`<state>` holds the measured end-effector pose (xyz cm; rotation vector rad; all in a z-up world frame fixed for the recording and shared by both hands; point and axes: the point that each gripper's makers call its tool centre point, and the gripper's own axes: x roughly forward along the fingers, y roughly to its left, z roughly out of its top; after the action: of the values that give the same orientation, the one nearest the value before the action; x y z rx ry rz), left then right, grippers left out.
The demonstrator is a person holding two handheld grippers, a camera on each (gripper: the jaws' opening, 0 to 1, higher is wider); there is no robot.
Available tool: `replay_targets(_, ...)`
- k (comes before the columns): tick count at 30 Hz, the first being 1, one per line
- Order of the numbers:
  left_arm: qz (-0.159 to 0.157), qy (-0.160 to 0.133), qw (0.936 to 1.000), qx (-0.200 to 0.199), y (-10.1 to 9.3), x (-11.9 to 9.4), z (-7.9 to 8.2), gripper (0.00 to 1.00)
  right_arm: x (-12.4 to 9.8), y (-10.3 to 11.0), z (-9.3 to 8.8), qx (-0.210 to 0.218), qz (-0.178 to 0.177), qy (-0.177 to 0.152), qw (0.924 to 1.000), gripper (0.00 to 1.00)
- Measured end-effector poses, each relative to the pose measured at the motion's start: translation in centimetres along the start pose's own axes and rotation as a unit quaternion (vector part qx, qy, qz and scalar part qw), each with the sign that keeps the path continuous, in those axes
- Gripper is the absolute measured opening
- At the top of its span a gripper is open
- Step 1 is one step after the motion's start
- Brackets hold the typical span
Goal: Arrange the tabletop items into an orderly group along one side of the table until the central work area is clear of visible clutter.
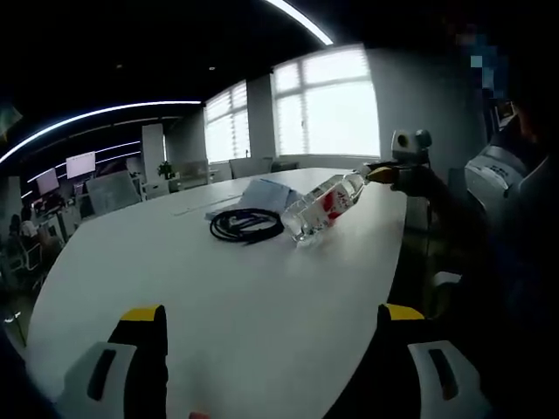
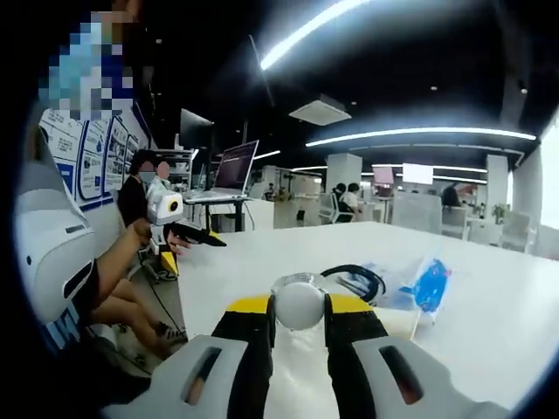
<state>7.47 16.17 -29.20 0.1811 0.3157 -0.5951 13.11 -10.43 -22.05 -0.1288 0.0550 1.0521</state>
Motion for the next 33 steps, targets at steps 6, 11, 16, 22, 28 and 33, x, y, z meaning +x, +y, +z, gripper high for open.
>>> replay_targets(6, -0.001, -0.001, 1.0000, 0.002, -0.1, 0.0, 0.1, 1.00, 0.2, 0.2, 0.6, -0.002, 0.003, -0.009, 1.0000, 0.19)
replay_targets(11, 0.001, 0.000, 1.0000, 0.003, -0.1, -0.1, 0.1, 1.00, 0.2, 0.2, 1.3, -0.006, 0.004, -0.017, 0.9998, 0.19)
replay_targets(16, 0.000, 0.000, 1.0000, 0.002, -0.1, -0.2, 0.1, 1.00, 0.3, 0.2, 2.0, -0.011, 0.006, -0.023, 0.9996, 0.19)
replay_targets(22, -0.001, 0.001, 1.0000, 0.003, -0.1, -0.2, 0.1, 1.00, 0.5, 0.2, 2.7, -0.018, 0.009, -0.029, 0.9994, 0.19)
replay_targets(28, 0.003, 0.000, 1.0000, 0.005, 0.1, -0.5, 0.3, 1.00, 0.6, 0.1, 3.5, -0.020, 0.012, -0.039, 0.9990, 0.19)
replay_targets(33, 0.003, 0.000, 1.0000, 0.005, 0.0, -0.5, 0.3, 1.00, 0.7, 0.1, 3.9, -0.022, 0.013, -0.045, 0.9987, 0.19)
